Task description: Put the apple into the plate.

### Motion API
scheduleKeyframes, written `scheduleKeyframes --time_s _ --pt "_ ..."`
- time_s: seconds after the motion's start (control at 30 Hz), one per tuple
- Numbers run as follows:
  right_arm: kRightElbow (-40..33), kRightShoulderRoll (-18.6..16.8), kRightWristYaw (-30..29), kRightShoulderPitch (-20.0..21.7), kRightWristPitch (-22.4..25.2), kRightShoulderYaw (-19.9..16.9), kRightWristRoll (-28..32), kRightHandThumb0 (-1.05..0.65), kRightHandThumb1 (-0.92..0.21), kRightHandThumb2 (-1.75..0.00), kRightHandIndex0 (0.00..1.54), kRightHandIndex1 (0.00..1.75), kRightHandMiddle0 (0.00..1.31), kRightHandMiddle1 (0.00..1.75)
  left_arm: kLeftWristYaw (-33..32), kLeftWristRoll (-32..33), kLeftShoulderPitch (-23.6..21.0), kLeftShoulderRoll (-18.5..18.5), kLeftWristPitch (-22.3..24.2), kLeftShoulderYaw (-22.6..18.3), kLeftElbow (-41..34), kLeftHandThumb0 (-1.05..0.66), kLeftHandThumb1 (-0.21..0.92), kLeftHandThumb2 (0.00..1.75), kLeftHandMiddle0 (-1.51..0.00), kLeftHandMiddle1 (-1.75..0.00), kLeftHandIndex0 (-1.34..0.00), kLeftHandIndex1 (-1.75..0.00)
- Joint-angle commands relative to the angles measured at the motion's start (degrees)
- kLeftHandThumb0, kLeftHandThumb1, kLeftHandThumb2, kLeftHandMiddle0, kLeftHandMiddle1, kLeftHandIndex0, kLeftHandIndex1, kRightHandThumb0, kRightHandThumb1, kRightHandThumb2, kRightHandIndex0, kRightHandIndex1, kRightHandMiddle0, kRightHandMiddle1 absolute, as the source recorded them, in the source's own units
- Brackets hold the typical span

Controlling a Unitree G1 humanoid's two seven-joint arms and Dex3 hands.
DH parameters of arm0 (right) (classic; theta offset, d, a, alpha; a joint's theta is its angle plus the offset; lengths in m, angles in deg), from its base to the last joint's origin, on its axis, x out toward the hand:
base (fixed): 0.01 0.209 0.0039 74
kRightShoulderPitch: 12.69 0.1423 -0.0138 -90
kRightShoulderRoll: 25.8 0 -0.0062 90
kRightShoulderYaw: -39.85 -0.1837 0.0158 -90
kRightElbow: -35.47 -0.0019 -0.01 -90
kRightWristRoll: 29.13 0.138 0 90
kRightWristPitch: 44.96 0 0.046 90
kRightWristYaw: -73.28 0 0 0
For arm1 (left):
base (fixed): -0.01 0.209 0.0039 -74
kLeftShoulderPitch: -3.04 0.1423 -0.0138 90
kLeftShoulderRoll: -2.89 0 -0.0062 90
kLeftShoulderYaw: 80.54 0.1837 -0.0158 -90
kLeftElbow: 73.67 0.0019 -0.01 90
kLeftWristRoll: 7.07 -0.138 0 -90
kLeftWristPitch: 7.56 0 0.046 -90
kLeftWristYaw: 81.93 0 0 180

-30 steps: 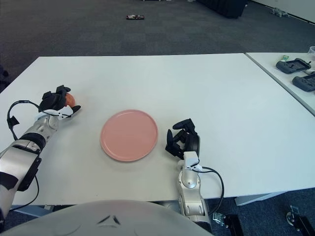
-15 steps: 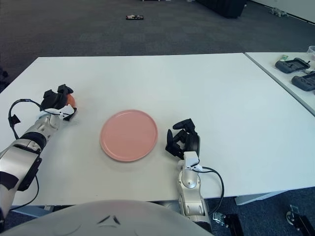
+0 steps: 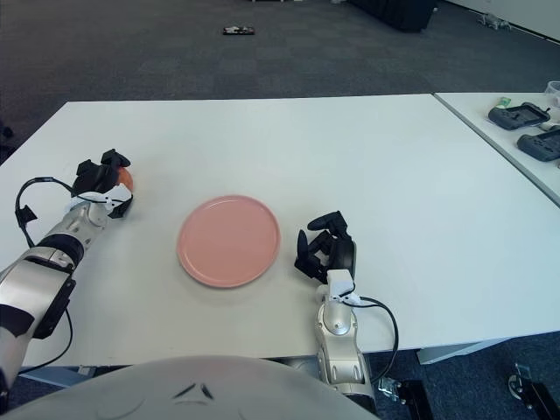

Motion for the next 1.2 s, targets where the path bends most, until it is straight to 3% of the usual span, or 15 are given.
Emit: scheduleKeyframes --time_s 0.0,0.53,0.97,1.17 --pt "0.80 -0.44 0.09 0.68 -0.18 -0.49 0.36 -0.42 -0.50 -1.09 0.89 1.70 0.46 1.75 1.87 0.12 3.23 1.63 0.54 0.49 1.63 0.00 0.00 1.62 -0.90 -1.57 -0.63 -1.75" --pt "1.35 -0.61 0.13 0.90 -0.66 -0.65 0.44 -0.42 -0.50 -1.09 0.88 1.71 0.46 1.75 2.07 1.62 3.34 1.53 -0.87 -0.38 -0.37 0.00 0.01 1.61 -0.90 -1.56 -0.62 -1.75" --pt "1.89 -0.30 0.43 0.72 -2.20 -0.81 0.37 -0.42 -0.50 -1.09 0.88 1.74 0.47 1.75 -3.16 3.79 4.66 2.28 -4.60 -2.65 -2.36 0.00 0.03 1.59 -0.89 -1.57 -0.60 -1.75" --pt "1.56 -0.49 0.70 0.44 -1.92 -0.85 0.47 -0.42 -0.50 -1.10 0.88 1.75 0.47 1.75 -6.11 2.00 4.78 1.20 -6.60 -1.76 -9.30 0.00 0.04 1.59 -0.88 -1.59 -0.59 -1.75"
